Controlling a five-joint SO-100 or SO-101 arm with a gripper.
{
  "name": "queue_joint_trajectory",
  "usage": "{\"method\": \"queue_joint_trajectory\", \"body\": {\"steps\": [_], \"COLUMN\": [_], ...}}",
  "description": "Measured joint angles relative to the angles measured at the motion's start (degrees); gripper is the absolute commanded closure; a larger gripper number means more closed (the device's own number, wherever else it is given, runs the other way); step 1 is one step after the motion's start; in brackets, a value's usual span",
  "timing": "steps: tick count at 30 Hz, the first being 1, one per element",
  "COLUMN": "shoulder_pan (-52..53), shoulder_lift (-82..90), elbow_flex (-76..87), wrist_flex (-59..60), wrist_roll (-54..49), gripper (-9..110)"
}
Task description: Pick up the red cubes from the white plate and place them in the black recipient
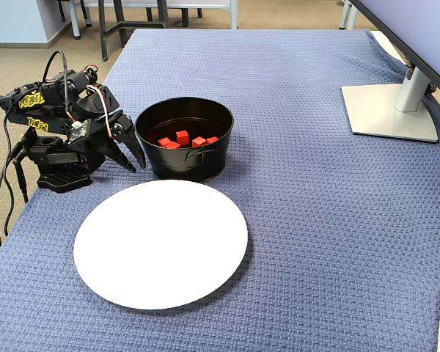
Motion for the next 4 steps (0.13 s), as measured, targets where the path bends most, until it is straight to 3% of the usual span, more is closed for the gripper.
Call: {"method": "queue_joint_trajectory", "body": {"steps": [4], "shoulder_pan": [-1.8], "shoulder_lift": [0.0], "elbow_flex": [0.0], "wrist_flex": [0.0], "wrist_roll": [1.1], "gripper": [102]}}
